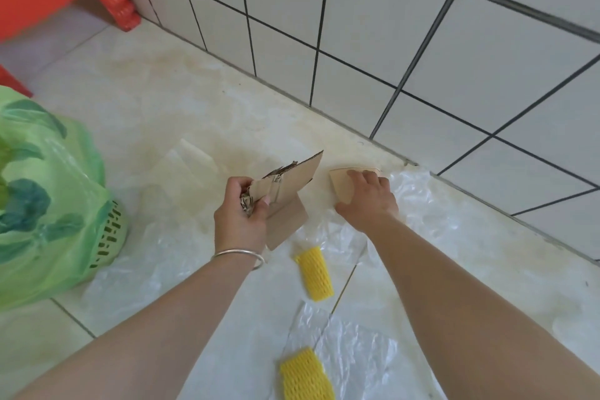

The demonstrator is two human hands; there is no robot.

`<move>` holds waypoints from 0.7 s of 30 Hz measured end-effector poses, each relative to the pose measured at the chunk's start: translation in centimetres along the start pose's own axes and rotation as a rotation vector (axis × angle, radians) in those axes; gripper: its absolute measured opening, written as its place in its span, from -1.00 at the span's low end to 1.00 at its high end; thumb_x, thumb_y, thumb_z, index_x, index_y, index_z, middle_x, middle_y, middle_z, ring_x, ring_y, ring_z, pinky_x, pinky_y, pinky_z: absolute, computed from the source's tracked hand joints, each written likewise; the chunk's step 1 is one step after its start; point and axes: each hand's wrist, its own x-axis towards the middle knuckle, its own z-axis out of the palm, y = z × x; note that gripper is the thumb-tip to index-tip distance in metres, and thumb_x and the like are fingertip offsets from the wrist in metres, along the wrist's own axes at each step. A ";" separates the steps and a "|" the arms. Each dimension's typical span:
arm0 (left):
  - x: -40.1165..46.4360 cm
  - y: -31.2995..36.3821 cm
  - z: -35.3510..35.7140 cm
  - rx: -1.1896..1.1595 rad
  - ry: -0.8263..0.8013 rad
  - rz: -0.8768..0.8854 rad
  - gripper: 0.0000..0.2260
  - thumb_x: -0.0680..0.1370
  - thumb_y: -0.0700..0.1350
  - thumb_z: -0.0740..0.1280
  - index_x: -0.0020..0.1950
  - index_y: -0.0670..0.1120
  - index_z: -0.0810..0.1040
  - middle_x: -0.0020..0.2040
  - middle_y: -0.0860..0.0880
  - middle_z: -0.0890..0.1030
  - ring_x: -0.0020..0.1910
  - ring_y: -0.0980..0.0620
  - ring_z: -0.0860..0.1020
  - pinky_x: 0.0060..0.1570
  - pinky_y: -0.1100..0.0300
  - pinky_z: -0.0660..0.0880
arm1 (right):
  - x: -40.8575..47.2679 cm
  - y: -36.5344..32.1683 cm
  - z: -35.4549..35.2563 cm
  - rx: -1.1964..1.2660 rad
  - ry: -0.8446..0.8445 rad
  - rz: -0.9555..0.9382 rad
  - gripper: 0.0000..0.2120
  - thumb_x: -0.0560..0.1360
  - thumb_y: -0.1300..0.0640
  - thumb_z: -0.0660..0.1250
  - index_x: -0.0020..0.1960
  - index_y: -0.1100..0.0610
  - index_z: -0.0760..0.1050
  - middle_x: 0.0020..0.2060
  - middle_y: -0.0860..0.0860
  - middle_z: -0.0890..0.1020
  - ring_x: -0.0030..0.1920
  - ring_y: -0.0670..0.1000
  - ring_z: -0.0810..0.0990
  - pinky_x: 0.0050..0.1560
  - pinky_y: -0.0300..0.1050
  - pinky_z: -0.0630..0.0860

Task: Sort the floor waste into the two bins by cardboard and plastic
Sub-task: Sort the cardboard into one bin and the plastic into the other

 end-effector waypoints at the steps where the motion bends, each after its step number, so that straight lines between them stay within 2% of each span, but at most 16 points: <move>1: 0.0 -0.1 0.1 0.002 -0.005 -0.006 -0.78 0.49 -0.27 0.35 -0.02 -0.01 0.38 -0.19 0.04 0.52 -0.26 0.28 0.48 -0.35 0.60 0.33 | 0.1 -0.2 0.3 -0.019 -0.007 0.001 -0.33 0.47 -0.12 0.27 0.49 -0.03 0.09 0.43 0.01 0.21 0.43 0.12 0.14 0.31 -0.01 0.33; 4: -0.3 -0.5 0.3 0.017 -0.032 -0.021 -0.78 0.49 -0.27 0.35 -0.02 -0.01 0.38 -0.23 0.10 0.51 -0.26 0.28 0.48 -0.34 0.60 0.34 | 0.3 -0.7 0.9 -0.047 0.005 0.014 -0.39 0.46 -0.19 0.27 0.43 -0.02 0.20 0.41 0.02 0.22 0.45 0.14 0.09 0.28 0.04 0.34; 7: -0.4 -0.6 0.4 0.036 -0.048 -0.033 -0.78 0.50 -0.26 0.35 -0.01 -0.01 0.38 -0.24 0.12 0.51 -0.27 0.28 0.48 -0.36 0.59 0.34 | 0.0 -0.9 1.5 -0.034 0.042 0.048 -0.47 0.44 -0.18 0.30 0.34 -0.01 0.31 0.34 0.02 0.28 0.41 0.14 0.15 0.21 0.04 0.39; 10: -0.6 -0.6 0.6 0.036 -0.059 -0.049 -0.79 0.50 -0.25 0.35 -0.01 -0.01 0.38 -0.19 0.03 0.54 -0.25 0.14 0.51 -0.33 0.42 0.34 | -0.7 -0.6 2.2 -0.044 0.095 0.051 -0.60 0.45 -0.10 0.30 0.21 0.06 0.40 0.26 0.04 0.31 0.34 0.14 0.21 0.14 -0.01 0.41; 12: -0.9 -0.7 0.6 0.041 -0.056 -0.068 -0.79 0.50 -0.25 0.35 -0.01 -0.01 0.38 -0.17 0.00 0.55 -0.23 0.03 0.52 -0.29 0.37 0.32 | -1.7 -0.3 2.8 -0.032 0.129 0.024 -0.61 0.44 -0.03 0.29 0.21 0.09 0.38 0.23 0.04 0.32 0.31 0.14 0.23 0.14 -0.04 0.43; 15: -1.5 -0.9 0.3 0.061 -0.047 -0.077 -0.80 0.50 -0.25 0.35 -0.02 -0.03 0.37 -0.18 -0.01 0.56 -0.28 0.10 0.51 -0.40 0.46 0.34 | -3.2 0.5 3.2 0.028 0.165 -0.031 -0.54 0.44 0.08 0.25 0.31 0.11 0.28 0.24 0.05 0.32 0.26 0.14 0.29 0.11 -0.08 0.45; 17: -1.9 -1.1 -0.1 0.058 -0.049 -0.096 -0.81 0.50 -0.24 0.35 -0.02 -0.03 0.37 -0.16 -0.01 0.56 -0.28 0.12 0.51 -0.40 0.50 0.34 | -3.9 1.2 3.2 0.104 0.183 -0.018 -0.55 0.47 0.16 0.21 0.35 0.13 0.28 0.25 0.07 0.32 0.20 0.13 0.36 0.09 -0.08 0.45; 19: -2.3 -1.0 -0.5 0.043 -0.043 -0.123 -0.80 0.50 -0.24 0.35 -0.02 -0.03 0.37 -0.14 -0.03 0.57 -0.23 0.03 0.51 -0.37 0.38 0.32 | -4.5 1.7 2.8 0.284 0.238 0.049 -0.65 0.52 0.21 0.16 0.31 0.15 0.39 0.21 0.07 0.40 0.08 0.12 0.46 -0.02 -0.08 0.44; 21: -2.5 -0.7 -1.0 0.001 -0.026 -0.135 -0.80 0.50 -0.25 0.35 -0.02 -0.04 0.37 -0.13 -0.04 0.57 -0.18 -0.02 0.51 -0.31 0.38 0.30 | -5.3 1.7 1.7 0.536 0.325 0.118 -0.74 0.55 0.24 0.13 0.15 0.20 0.51 0.01 0.08 0.51 -0.10 0.10 0.47 -0.17 -0.11 0.36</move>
